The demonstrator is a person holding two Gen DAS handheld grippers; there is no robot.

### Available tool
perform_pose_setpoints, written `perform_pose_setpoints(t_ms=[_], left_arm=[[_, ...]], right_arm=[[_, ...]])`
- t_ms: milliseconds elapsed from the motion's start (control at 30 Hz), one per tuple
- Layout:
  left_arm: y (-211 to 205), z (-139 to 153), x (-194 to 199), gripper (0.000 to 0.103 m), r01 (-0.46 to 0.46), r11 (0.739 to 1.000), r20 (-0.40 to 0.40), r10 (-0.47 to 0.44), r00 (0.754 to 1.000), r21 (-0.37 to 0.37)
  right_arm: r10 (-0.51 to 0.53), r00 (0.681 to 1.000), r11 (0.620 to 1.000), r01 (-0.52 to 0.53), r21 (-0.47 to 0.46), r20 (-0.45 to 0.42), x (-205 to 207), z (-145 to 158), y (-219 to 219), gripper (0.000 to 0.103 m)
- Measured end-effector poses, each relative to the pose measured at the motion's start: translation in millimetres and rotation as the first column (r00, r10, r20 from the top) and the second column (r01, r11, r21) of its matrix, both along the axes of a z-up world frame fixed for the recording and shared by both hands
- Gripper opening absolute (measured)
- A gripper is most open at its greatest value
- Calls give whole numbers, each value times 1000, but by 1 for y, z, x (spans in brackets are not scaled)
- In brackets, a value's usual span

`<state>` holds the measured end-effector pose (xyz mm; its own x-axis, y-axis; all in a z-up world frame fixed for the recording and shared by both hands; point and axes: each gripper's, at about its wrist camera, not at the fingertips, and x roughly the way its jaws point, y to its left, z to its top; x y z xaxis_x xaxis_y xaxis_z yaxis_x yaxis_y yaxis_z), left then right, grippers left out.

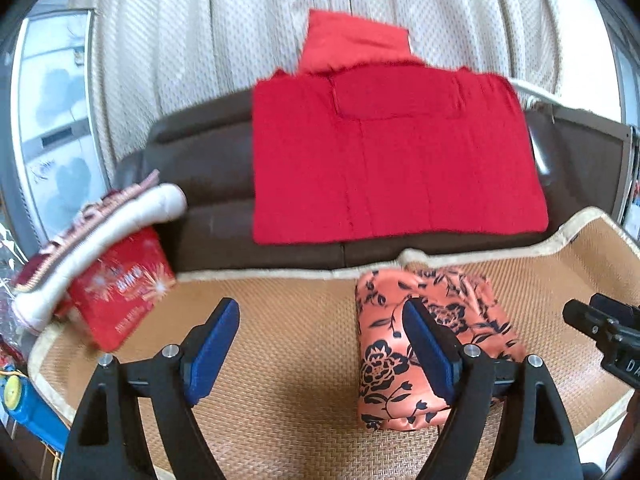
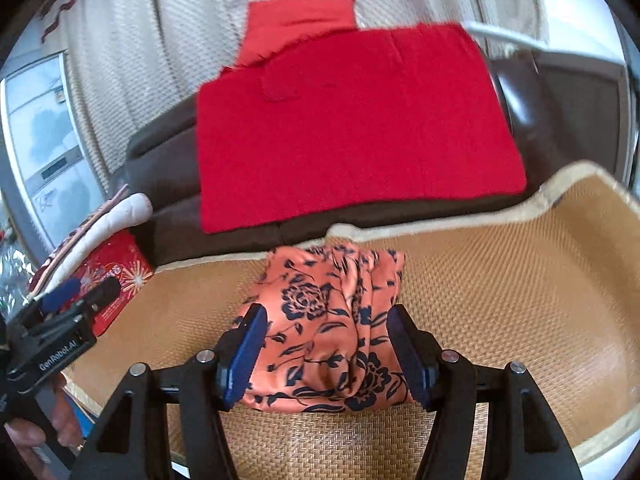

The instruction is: Fold small clothes

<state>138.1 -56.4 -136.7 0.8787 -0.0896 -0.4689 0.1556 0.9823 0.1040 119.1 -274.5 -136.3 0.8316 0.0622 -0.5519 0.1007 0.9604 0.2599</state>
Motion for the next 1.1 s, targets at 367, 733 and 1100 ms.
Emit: perform_pose_setpoints(t_ms=[367,733,1100], left_arm=[[11,59,-54,99,-35,999,148,36,988,-5],[16,86,-82,103,-77,997,207,81,975,-30],[7,85,-97,103,-66,998,202,66,977,-7]], right_arm=[[5,998,996,1,-87,69,-53,62,21,68],[-30,991,994,43,-98,134,-89,89,17,79],[-75,993,992,84,-99,94,-97,86,4,80]])
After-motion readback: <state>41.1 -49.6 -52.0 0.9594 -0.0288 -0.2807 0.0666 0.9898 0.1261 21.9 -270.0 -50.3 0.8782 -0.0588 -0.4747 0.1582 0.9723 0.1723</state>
